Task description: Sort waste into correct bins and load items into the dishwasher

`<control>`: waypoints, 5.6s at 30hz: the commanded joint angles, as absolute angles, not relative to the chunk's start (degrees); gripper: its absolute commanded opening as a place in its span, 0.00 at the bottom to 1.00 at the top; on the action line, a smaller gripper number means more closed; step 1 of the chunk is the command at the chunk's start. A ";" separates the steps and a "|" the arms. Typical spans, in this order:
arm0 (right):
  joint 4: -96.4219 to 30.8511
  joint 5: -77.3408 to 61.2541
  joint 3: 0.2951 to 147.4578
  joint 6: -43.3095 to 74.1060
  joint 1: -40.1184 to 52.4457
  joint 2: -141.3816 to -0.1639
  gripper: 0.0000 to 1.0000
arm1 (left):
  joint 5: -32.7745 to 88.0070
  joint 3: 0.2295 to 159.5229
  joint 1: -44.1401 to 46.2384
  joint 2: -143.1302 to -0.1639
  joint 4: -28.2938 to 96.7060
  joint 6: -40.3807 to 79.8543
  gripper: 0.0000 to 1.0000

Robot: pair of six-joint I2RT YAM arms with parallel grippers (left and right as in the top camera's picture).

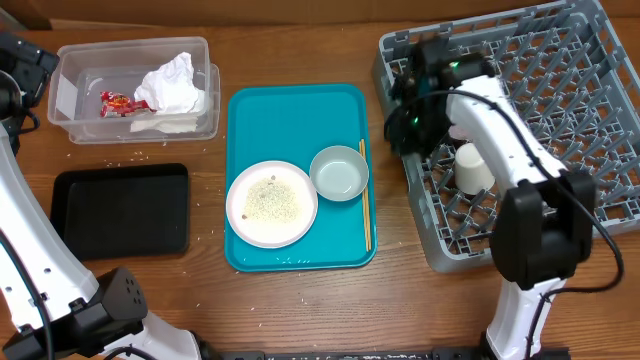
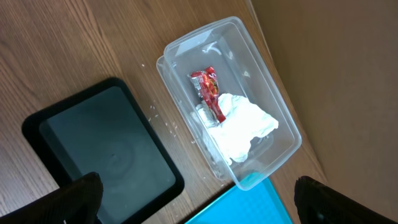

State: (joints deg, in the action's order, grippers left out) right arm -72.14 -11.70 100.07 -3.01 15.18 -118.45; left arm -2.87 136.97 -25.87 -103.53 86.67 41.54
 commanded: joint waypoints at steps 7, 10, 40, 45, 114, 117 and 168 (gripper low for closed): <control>-76.34 -3.68 105.67 -1.28 14.50 -120.46 0.27 | -3.57 137.01 -25.47 -103.92 86.61 40.69 1.00; -79.81 -3.68 112.84 -1.28 14.50 -120.46 0.27 | -3.57 137.01 -25.47 -103.92 86.61 40.69 1.00; -78.65 -13.85 102.96 -7.79 10.92 -120.60 0.32 | -3.55 137.01 -25.47 -103.92 86.61 40.69 1.00; -74.39 -14.28 102.96 -0.99 11.77 -120.60 0.20 | -3.55 137.01 -25.47 -103.92 86.61 40.69 1.00; -92.14 -8.95 114.76 20.21 -0.23 -120.55 0.04 | -3.57 137.01 -25.47 -103.92 86.61 40.69 1.00; -93.38 -9.06 114.74 19.07 -0.12 -120.57 0.04 | -3.55 137.01 -25.47 -103.92 86.61 40.69 1.00; -89.06 -6.15 107.20 18.22 0.62 -118.80 0.04 | -3.55 137.01 -25.47 -103.92 86.61 40.69 1.00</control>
